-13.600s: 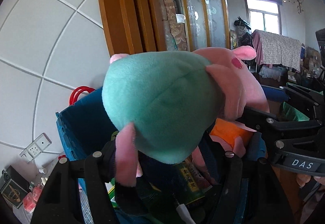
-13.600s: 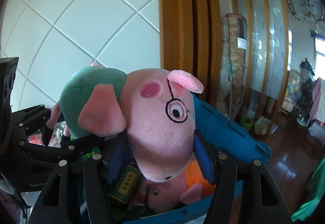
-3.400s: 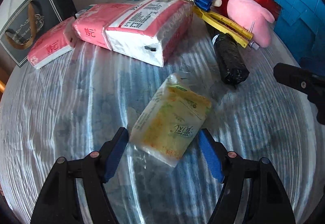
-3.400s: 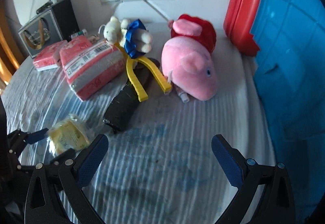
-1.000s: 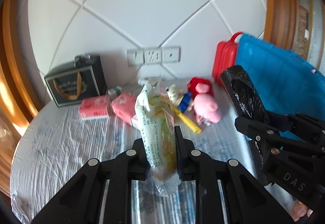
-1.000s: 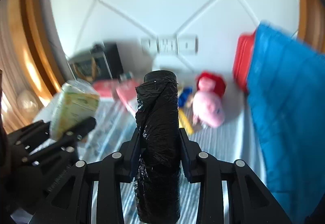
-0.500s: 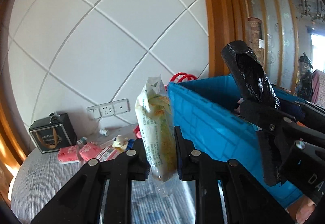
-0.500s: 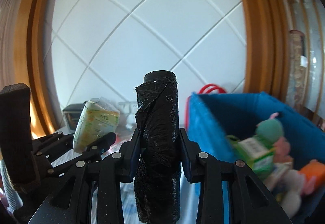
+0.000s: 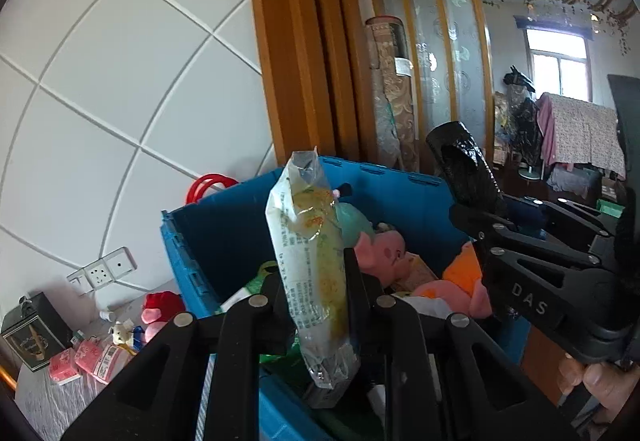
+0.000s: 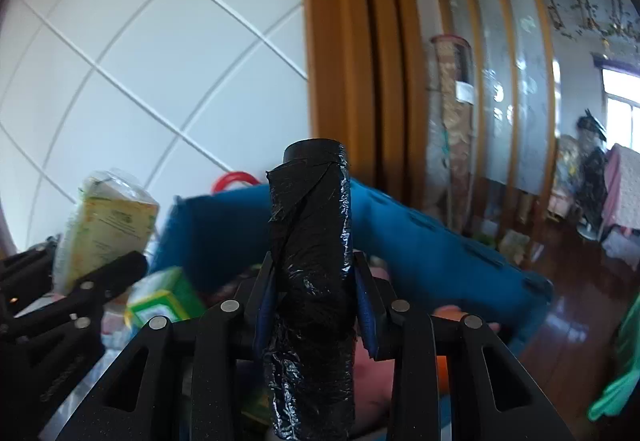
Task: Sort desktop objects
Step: 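Carry snack bag and umbrella into the blue bin and open both grippers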
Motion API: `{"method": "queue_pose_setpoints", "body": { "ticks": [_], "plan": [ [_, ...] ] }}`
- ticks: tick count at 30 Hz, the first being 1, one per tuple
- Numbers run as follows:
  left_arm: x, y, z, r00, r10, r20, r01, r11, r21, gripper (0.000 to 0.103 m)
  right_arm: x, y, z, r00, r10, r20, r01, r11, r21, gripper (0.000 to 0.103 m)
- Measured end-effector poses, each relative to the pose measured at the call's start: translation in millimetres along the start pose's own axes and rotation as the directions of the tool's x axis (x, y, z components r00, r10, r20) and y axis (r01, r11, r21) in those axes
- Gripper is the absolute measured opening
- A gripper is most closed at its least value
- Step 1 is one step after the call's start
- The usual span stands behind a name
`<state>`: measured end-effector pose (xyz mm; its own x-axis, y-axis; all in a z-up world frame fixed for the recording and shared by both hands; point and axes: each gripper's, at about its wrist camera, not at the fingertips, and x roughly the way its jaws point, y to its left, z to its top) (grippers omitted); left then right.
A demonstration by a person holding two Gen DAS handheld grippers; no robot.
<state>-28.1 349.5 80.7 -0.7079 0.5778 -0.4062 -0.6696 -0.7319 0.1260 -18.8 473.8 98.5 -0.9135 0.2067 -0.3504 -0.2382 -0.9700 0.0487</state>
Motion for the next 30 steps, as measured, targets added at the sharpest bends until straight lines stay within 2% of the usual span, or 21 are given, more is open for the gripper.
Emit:
{"method": "queue_pose_setpoints", "body": {
  "ticks": [6,9,17,19,22,23,24,25,27,30],
  "plan": [
    [22,-37,3,0.996,-0.044,-0.083,0.048,0.998,0.051,0.019,29,-31,-11,0.995,-0.056,-0.085,0.055,0.998,-0.013,0.034],
    [33,-50,5,0.990,-0.027,-0.137,0.038,0.996,0.079,0.019,38,-36,-20,0.993,-0.051,-0.104,0.048,0.999,-0.025,0.034],
    [45,-44,2,0.979,-0.042,-0.201,0.053,0.997,0.049,0.019,56,-38,-24,0.991,-0.051,-0.125,0.046,0.998,-0.046,0.034],
    [46,-44,1,0.977,-0.037,-0.211,0.048,0.998,0.045,0.024,60,-36,-24,0.989,-0.059,-0.134,0.052,0.997,-0.052,0.034],
    [46,-41,-1,0.977,-0.035,-0.209,0.043,0.998,0.037,0.039,61,-36,-25,0.989,-0.062,-0.132,0.055,0.997,-0.052,0.035],
    [44,-39,-1,0.979,-0.034,-0.203,0.042,0.998,0.035,0.047,59,-35,-24,0.990,-0.065,-0.125,0.059,0.997,-0.052,0.037],
    [43,-39,-2,0.980,-0.032,-0.196,0.039,0.999,0.034,0.057,59,-36,-23,0.991,-0.067,-0.118,0.061,0.997,-0.051,0.041],
    [41,-39,-2,0.982,-0.030,-0.184,0.037,0.999,0.033,0.060,57,-36,-21,0.991,-0.066,-0.113,0.061,0.997,-0.049,0.044],
    [38,-37,-2,0.985,-0.024,-0.168,0.030,0.999,0.032,0.068,51,-36,-19,0.993,-0.069,-0.099,0.064,0.997,-0.045,0.063],
    [35,-34,-1,0.987,-0.030,-0.160,0.033,0.999,0.014,0.070,42,-37,-16,0.993,-0.088,-0.077,0.084,0.995,-0.047,0.071]
  ]
}}
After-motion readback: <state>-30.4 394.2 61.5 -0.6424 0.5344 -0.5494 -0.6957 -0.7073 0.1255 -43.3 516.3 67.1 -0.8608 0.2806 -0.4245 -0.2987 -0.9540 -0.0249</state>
